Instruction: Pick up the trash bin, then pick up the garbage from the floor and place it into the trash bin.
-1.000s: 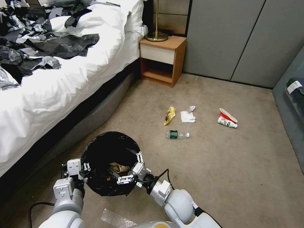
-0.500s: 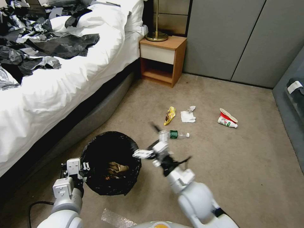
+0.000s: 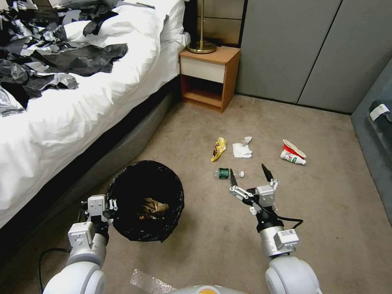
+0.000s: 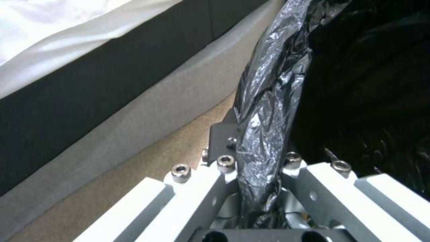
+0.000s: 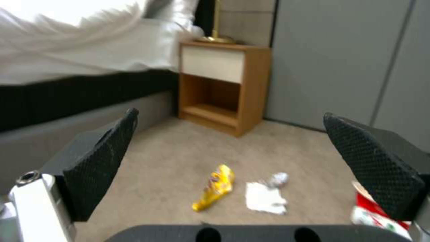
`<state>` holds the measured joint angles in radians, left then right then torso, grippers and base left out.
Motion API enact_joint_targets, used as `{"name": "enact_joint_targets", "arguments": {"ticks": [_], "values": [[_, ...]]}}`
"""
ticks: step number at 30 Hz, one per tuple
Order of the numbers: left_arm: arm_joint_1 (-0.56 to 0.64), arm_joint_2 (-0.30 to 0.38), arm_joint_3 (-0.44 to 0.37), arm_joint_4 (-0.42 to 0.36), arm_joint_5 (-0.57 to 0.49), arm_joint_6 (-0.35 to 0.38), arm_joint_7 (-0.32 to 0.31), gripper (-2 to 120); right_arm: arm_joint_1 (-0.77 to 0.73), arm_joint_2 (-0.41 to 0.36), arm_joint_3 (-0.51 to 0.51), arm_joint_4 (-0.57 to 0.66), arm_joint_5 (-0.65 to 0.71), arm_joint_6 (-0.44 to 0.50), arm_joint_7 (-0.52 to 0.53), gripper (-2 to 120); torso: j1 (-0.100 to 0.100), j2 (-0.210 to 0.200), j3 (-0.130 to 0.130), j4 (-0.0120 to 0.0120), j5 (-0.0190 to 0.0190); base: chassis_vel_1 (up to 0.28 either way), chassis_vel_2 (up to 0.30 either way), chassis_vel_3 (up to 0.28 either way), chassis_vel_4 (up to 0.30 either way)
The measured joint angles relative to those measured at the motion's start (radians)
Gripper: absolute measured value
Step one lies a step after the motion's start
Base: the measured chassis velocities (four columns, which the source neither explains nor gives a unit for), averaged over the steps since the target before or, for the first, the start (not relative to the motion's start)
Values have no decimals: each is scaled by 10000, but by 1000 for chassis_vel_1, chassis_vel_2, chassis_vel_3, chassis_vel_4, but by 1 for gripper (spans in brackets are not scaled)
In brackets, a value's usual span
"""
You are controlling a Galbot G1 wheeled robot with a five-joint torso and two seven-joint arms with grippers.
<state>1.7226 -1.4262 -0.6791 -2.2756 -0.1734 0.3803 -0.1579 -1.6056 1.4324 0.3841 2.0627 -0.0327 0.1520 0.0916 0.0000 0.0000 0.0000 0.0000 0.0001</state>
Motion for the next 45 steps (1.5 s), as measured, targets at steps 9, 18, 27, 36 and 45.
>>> {"name": "enact_joint_targets", "arguments": {"ticks": [9,18,27,36,45], "values": [[191,7,-44,-76,-55,-34,-10,1,16,173,304,-435,41,223,48,100,0,0,0,1,0,0,0,0,0],[246,-42,-7,-136,-54,-36,-39,1,60,162,435,-447,134,289,-10,100,-1,0,0,1,-1,0,0,0,0],[301,-66,31,-140,-24,-44,-47,1,84,201,498,-579,434,537,25,100,0,0,0,0,-1,-61,-61,-55,-47],[197,-72,92,-81,7,-19,-55,1,265,202,593,-768,592,645,1,100,0,1,0,-1,-1,-105,-102,-104,-110],[161,-107,107,30,-85,-236,96,1,410,199,582,-865,660,683,-84,100,0,1,0,-4,-2,-102,-109,-103,-102]]}}
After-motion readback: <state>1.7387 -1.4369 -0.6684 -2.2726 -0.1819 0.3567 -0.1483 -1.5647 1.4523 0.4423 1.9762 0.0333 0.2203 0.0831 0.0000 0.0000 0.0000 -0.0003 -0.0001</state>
